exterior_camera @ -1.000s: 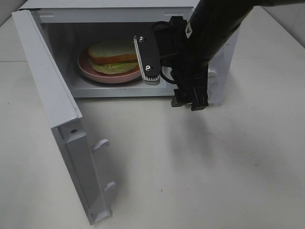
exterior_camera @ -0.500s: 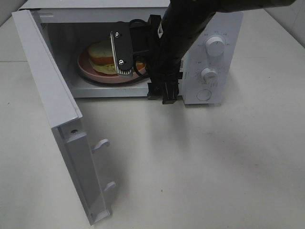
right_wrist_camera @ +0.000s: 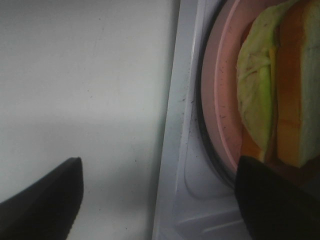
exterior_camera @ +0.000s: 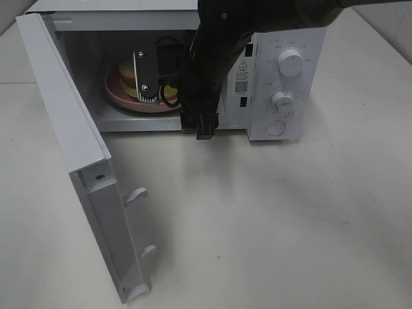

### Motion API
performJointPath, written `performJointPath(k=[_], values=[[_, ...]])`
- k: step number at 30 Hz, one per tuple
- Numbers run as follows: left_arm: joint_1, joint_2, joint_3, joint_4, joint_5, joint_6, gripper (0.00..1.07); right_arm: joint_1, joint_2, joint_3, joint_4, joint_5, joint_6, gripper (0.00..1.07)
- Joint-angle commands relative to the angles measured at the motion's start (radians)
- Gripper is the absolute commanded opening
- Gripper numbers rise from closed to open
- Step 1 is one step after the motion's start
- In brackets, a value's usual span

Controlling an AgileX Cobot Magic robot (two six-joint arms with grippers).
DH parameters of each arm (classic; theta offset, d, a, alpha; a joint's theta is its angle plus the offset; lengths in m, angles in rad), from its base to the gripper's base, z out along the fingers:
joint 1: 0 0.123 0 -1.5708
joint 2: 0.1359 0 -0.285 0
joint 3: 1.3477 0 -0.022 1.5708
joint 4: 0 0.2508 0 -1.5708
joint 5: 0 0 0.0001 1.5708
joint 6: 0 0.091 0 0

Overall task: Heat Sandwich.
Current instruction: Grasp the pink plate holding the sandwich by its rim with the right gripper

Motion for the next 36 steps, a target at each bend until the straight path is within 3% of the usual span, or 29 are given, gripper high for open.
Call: performJointPath(k=[1,22,36], values=[[0.004,-0.012,0.006,-0.006,-0.011,-0.004,1.0,0.005,0.039,-0.046,0.003,-0.006,0.024,0.79],[0.004,-0.012,0.006,-0.006,-0.011,-0.004,1.0,0.005,0.26,-0.348,-0.008,0.041,0.107,0.76],[0.004,-0.012,0.006,-0.006,-0.011,-0.004,1.0,0.005,0.336,-0.412,-0.005,0.047,0.107,0.76]])
